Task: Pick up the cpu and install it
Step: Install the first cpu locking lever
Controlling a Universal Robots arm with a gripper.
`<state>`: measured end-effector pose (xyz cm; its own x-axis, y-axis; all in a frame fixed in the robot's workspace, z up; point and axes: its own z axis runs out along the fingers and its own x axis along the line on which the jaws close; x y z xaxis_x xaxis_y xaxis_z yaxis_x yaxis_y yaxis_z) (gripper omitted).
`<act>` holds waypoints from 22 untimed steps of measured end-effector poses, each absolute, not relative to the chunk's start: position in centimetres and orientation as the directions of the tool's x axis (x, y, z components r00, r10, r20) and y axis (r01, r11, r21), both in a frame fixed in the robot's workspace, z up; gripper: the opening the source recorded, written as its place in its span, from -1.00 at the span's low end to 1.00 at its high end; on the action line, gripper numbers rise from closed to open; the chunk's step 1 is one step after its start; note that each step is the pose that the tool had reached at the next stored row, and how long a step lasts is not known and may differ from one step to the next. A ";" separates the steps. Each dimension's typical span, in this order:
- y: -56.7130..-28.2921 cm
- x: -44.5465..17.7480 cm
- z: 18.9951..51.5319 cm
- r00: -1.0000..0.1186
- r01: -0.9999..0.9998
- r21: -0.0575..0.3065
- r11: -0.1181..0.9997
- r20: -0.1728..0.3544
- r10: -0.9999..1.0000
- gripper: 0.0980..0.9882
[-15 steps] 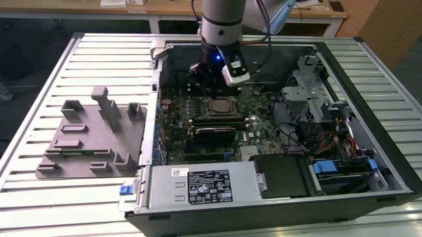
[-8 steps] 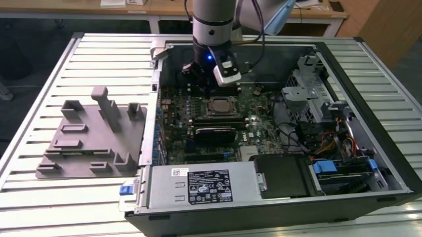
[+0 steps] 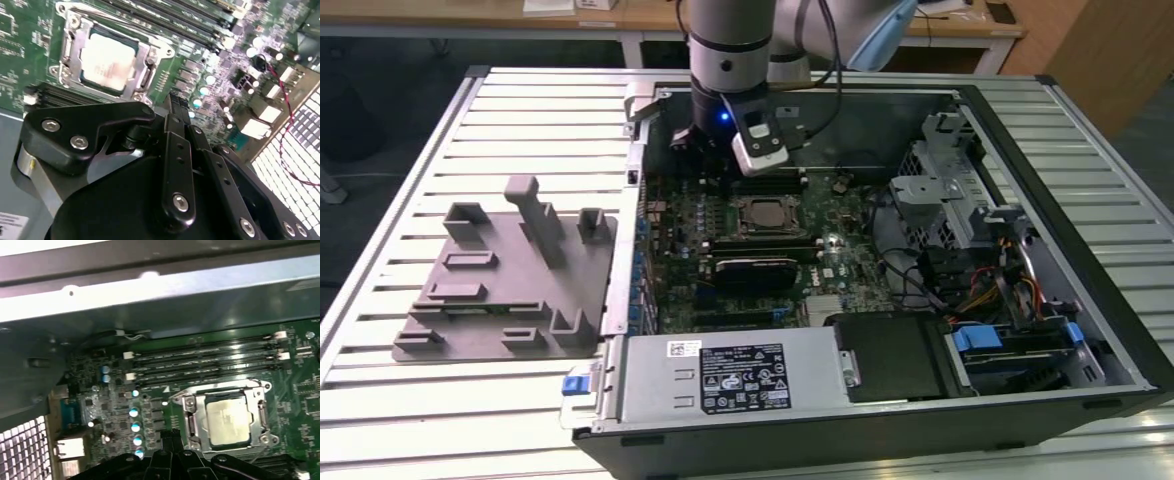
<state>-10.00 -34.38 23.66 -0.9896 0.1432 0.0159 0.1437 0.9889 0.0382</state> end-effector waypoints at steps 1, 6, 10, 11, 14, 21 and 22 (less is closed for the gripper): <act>-34.4 -10.2 23.7 -0.990 0.144 0.043 0.989 0.017 0.143 -0.98; -34.4 -10.8 23.7 -0.990 0.144 0.095 0.985 0.024 0.142 -0.98; -34.4 -11.0 23.7 -0.990 0.144 0.162 0.976 0.034 0.140 -0.98; -34.4 -11.0 23.7 -0.990 0.144 0.179 0.973 0.036 0.139 -0.98; -34.4 -11.0 23.7 -0.990 0.144 0.228 0.963 0.043 0.137 -0.98; -34.4 -11.0 23.7 -0.990 0.144 0.239 0.960 0.045 0.137 -0.98; -34.4 -10.9 23.7 -0.990 0.144 0.239 0.960 0.045 0.137 -0.98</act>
